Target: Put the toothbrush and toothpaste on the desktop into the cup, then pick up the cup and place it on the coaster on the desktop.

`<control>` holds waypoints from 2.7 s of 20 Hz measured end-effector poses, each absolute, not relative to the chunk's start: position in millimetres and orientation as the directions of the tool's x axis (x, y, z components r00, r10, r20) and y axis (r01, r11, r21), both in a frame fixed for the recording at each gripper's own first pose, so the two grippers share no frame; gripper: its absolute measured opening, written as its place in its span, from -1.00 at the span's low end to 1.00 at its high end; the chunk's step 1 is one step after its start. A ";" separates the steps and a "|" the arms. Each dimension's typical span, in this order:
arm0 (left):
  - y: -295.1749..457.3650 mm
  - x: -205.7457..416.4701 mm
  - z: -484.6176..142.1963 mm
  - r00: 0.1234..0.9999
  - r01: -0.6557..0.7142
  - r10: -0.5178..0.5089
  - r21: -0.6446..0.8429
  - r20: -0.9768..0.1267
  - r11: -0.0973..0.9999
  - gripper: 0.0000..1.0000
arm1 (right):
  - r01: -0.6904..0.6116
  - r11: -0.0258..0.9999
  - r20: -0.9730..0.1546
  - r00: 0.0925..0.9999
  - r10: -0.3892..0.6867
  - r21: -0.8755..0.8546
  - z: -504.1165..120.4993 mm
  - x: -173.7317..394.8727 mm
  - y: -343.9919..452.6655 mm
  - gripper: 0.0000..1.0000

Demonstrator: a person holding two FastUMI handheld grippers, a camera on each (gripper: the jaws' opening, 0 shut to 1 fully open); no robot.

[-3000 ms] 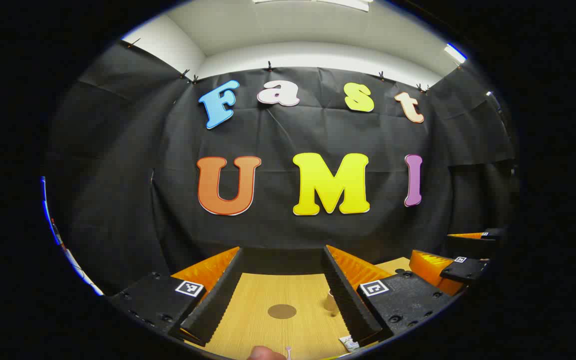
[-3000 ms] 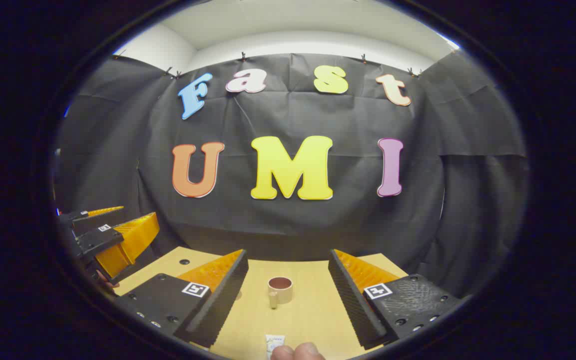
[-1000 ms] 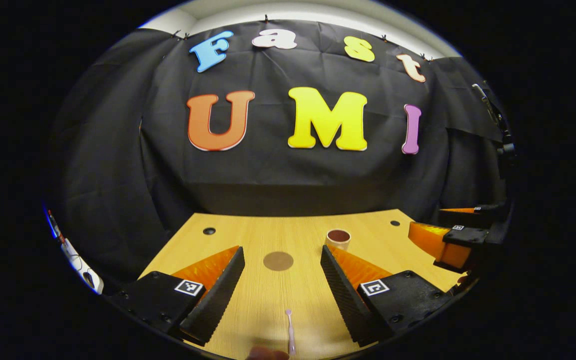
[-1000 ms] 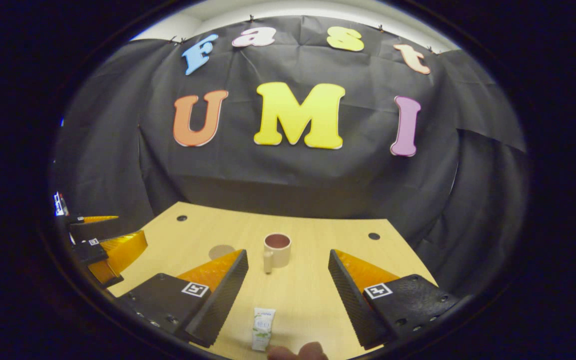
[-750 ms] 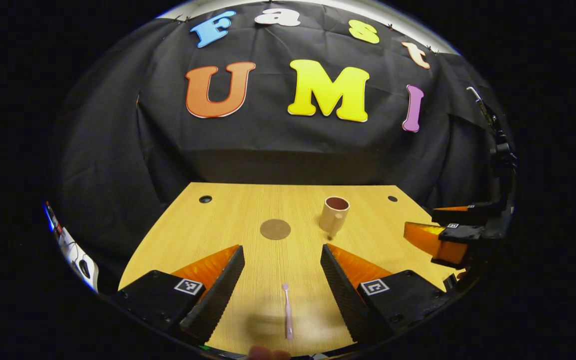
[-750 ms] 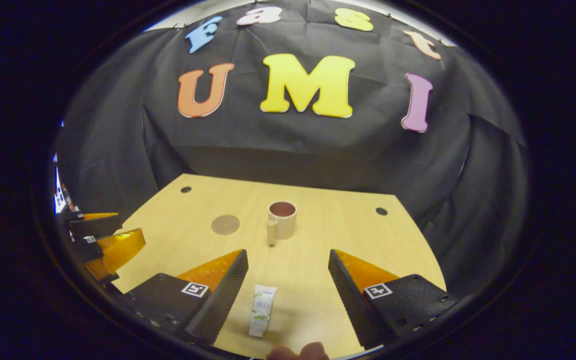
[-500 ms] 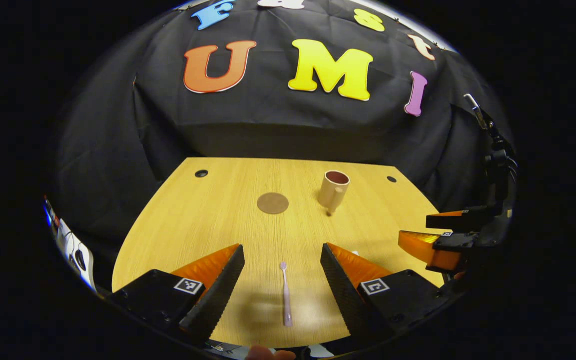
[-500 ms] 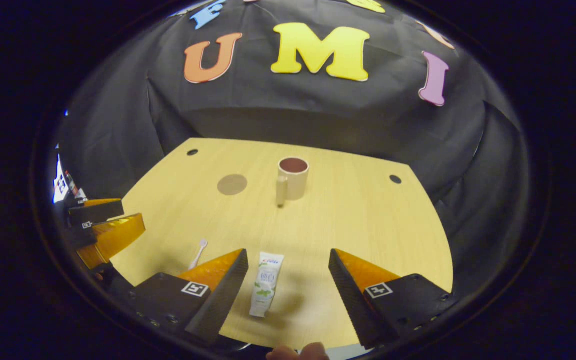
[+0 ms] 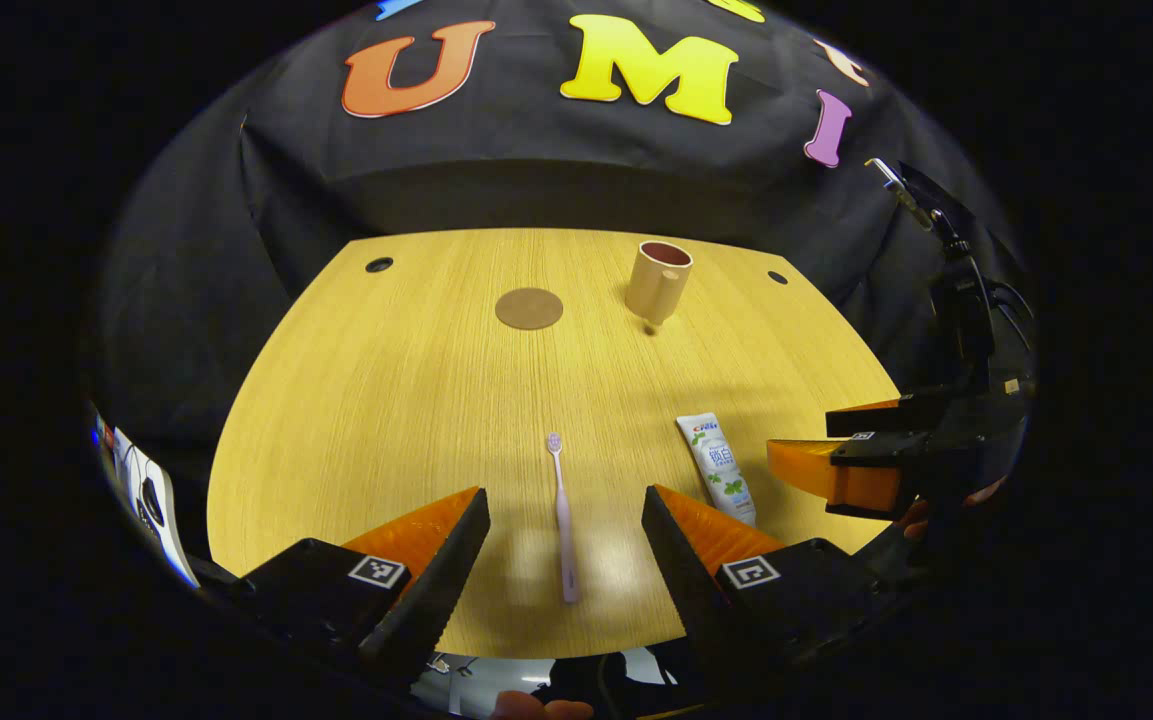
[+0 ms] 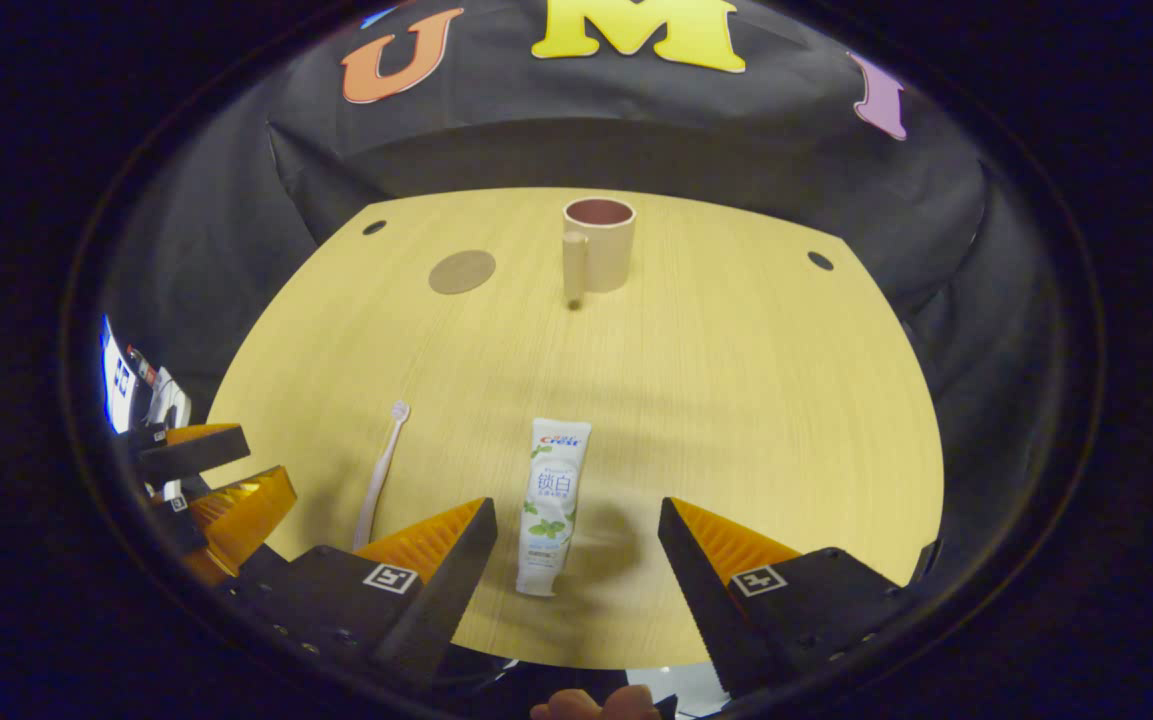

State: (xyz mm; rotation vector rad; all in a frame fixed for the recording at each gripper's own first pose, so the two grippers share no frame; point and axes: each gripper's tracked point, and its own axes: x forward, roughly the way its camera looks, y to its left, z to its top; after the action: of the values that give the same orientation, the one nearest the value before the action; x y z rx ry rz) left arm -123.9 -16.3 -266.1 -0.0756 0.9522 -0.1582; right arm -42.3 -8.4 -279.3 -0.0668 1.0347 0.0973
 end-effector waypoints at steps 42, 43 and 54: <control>-19.4 -137.5 -325.6 0.309 0.085 -0.258 -0.244 -0.915 0.966 0.98 | -0.009 1.000 -1.000 0.019 -0.004 -0.004 -370.1 -49.2 16.5 -0.14; -22.5 -138.0 -326.8 0.302 0.087 -0.262 -0.247 -0.916 0.965 0.98 | -0.022 1.000 -1.000 0.025 -0.007 -0.007 -370.3 -49.7 14.4 -0.14; -17.7 -131.0 -372.7 0.227 0.057 -0.263 -0.257 -0.938 0.965 0.88 | 0.009 0.995 -0.993 0.066 0.102 0.102 -370.5 -47.2 15.4 -0.23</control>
State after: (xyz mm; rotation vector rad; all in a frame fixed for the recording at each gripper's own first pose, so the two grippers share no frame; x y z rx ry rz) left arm -131.0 -17.7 -372.7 -0.1815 1.3258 -0.2217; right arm -47.2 15.4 -370.5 0.0894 1.5038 0.0697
